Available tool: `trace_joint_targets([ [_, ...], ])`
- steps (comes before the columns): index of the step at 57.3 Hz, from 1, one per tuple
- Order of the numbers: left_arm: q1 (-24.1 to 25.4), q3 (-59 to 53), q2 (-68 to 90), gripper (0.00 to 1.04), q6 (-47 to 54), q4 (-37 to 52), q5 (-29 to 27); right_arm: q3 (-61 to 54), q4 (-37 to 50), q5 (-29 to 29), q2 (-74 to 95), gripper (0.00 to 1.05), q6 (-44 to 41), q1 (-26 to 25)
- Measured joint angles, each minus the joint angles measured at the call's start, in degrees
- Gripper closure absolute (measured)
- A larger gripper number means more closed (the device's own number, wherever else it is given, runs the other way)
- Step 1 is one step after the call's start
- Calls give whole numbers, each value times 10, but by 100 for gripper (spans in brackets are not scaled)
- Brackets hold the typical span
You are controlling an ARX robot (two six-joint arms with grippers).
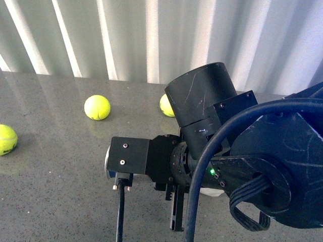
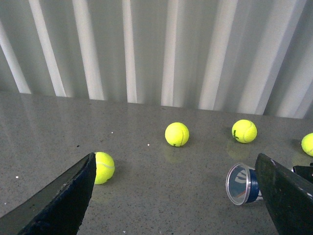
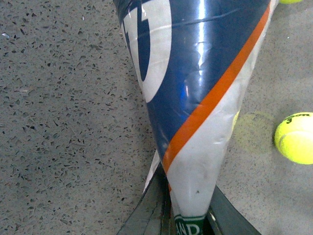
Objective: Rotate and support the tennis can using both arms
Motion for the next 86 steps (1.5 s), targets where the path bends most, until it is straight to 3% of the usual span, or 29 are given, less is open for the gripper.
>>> trace_joint_targets([
  [12,0,0,0,7,0,0,0,-1,6,5,10,99,-14,-10],
  [27,0,0,0,7,0,0,0,-11,18,6,12,48,-18,-14],
  [43,0,0,0,7,0,0,0,-30,19,7,-9,5,-12,-18],
  [74,0,0,0,7,0,0,0,-88,-4,-6,-97,7,34,-37],
  [86,0,0,0,7,0,0,0,-156,35,-23,-187,7,77,-70],
])
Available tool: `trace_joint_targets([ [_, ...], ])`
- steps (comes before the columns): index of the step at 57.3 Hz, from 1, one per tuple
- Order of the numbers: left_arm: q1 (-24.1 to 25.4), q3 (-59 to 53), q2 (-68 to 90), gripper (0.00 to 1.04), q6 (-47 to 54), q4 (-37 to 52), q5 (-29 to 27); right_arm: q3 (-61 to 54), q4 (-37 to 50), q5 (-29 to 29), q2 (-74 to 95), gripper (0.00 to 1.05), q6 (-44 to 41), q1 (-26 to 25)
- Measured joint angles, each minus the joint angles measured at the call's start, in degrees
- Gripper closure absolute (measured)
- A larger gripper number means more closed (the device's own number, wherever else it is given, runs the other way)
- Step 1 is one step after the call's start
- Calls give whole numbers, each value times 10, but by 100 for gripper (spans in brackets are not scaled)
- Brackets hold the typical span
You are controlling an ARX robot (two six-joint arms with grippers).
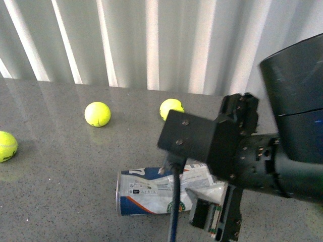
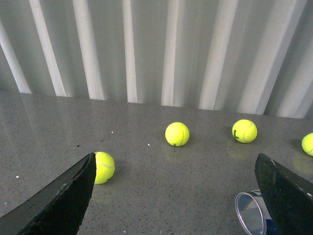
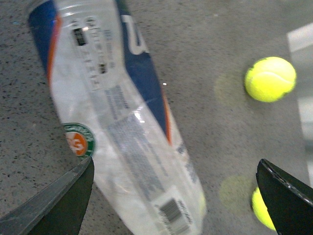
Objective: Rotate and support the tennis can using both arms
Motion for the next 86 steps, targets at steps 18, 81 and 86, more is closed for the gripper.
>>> trace_joint_targets([
  [18,0,0,0,7,0,0,0,-102,136,103,-88,7,67,-177],
  [81,0,0,0,7,0,0,0,-387,-25,47,-794,101,498,-271],
  [86,0,0,0,7,0,0,0,-387,-50,47,-817,101,498,-271],
])
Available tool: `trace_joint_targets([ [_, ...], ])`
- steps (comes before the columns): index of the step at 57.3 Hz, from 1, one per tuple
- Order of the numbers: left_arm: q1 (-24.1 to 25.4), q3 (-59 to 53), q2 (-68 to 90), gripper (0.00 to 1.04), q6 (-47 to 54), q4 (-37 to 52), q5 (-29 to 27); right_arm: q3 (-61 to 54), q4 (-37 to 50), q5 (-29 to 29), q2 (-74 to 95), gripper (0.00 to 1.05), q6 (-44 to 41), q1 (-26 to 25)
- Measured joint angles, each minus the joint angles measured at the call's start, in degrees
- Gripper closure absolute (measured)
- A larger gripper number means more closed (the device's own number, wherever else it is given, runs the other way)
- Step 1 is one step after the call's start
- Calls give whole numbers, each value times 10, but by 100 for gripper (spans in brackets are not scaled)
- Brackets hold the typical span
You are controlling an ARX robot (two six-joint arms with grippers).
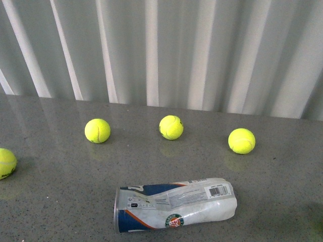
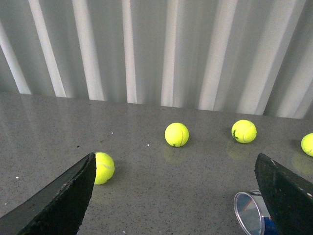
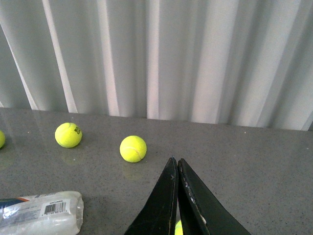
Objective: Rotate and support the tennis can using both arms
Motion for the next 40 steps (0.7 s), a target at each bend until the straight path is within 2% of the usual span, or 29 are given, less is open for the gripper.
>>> trace_joint_targets([
  [25,0,0,0,7,0,0,0,0,-94,0,-96,101,0,0],
  [31,0,0,0,7,0,0,0,0,-189,0,-172,101,1,0],
  [40,0,0,-1,7,0,0,0,0,-194,0,-192,101,1,0],
])
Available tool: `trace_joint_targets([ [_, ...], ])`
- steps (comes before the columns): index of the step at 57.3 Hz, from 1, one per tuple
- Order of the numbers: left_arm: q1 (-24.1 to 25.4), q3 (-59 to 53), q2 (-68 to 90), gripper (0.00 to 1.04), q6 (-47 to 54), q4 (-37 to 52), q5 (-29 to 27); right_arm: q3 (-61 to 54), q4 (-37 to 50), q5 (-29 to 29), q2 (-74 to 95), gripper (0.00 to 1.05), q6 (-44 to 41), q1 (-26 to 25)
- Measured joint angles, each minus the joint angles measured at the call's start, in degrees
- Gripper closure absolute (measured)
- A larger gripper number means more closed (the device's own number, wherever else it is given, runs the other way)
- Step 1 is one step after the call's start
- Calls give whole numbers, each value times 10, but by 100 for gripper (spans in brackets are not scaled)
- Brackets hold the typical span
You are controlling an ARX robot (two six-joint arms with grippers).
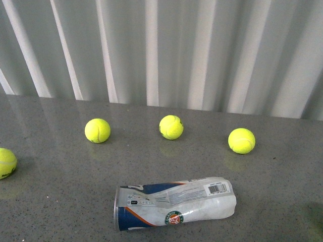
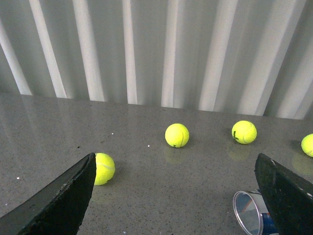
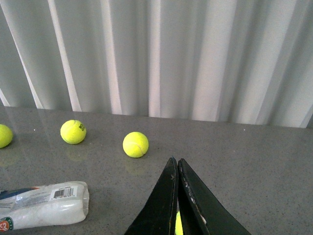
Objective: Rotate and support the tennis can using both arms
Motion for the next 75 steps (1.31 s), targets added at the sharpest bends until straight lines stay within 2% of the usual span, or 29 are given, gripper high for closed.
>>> trace_joint_targets([
  [12,0,0,0,7,0,0,0,0,0,0,0,101,0,0],
  [36,0,0,0,7,0,0,0,0,0,0,0,27,0,0],
  [38,-7,5,10,7,2,-17,-21,0,0,0,0,22,0,0],
  [40,-27,28,45,7,11,-72,-75,0,0,0,0,15,0,0],
  [43,-44,59,123,7,19,-81,-103,0,0,0,0,7,0,0],
  [47,-57,94,228,7,35,-20,-107,0,0,0,-1,7,1,0],
  [55,-72,187,483,7,25,150,-52,0,-1,0,-1,7,1,0],
  [62,-93,248,703,7,-21,224,0,0,-1,0,-1,7,1,0],
  [75,-132,263,1012,7,-101,357,36,0,-1,0,-1,7,1,0],
])
